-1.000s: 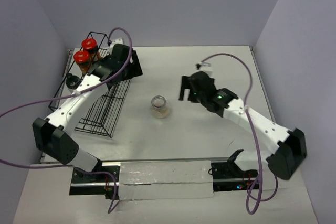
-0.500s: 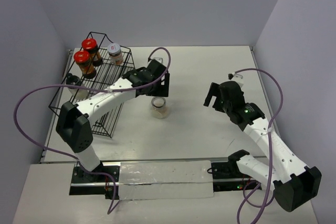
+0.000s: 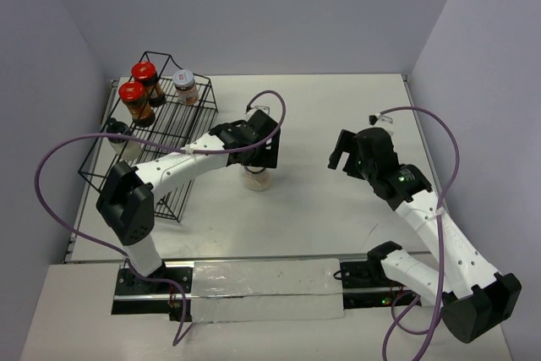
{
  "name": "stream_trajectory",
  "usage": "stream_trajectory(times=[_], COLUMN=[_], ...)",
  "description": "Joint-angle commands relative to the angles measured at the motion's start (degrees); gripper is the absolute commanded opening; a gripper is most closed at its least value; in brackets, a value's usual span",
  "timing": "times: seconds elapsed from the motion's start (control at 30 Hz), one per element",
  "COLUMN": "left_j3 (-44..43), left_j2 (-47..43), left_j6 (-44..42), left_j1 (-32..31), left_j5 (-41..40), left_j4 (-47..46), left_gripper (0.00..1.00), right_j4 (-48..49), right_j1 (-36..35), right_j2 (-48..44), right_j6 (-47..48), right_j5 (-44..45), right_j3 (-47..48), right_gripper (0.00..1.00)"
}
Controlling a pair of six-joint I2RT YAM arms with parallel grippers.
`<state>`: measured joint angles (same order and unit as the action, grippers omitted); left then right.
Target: Organize the condiment bottles
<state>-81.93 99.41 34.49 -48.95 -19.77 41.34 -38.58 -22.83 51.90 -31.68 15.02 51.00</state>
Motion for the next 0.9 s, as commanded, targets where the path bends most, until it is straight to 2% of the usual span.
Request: stream_trajectory(times=[0.0,0.2,0.3,0.4,0.47,0.57,0.63,0.7,0.73,0.77,0.87], left_j3=[0.1,-0.5,-0.4,0.2,0.5,0.9,0.7,-0.1,-0.4,-1.1,-4.4], left_j2=[2.2,4.3,4.4,3.6,3.2,2.3,1.3,-0.3,-0.8,-1.5,-5.1], left_j6=[1.9,2.7,3.3,3.9,4.0,4.2,4.4,4.4,4.6,4.8,4.7], left_j1=[-0.1,-0.2,-0.1,-0.1,-0.1,-0.1,-0.1,-0.1,-0.1,-0.1,0.3], left_j5=[-1.5,-3.1,-3.8,-4.7,-5.2,-5.9,-6.2,-6.8,-6.9,-7.0,-8.2], left_j4=[-1.6,-1.2,-1.1,-1.4,-1.4,-1.0,-0.4,0.8,1.4,2.3,5.1], left_gripper=[1.0,0.99,0.92,0.77,0.74,0.55,0.47,0.23,0.15,0.11,0.1], right_j4=[-1.3,-2.1,-2.3,-2.2,-2.3,-2.1,-2.0,-1.8,-1.8,-1.7,-1.2], right_j1=[0.3,0.3,0.3,0.3,0.3,0.3,0.3,0.2,0.2,0.2,0.2], right_j2=[-1.3,-3.3,-3.4,-2.9,-2.8,-2.9,-2.8,-2.7,-2.6,-2.6,-2.4], right_j6=[0.4,0.1,0.0,0.0,0.0,0.0,-0.1,-0.2,-0.2,-0.3,-0.4], right_j5=[0.1,0.7,0.7,0.4,0.3,0.2,0.1,-0.1,-0.3,-0.4,-0.8], right_j3=[2.5,2.3,2.1,2.1,2.2,2.0,1.9,1.6,1.6,1.5,1.4], right_gripper=[1.0,1.0,1.0,1.0,1.0,1.0,1.0,1.0,1.0,1.0,1.0])
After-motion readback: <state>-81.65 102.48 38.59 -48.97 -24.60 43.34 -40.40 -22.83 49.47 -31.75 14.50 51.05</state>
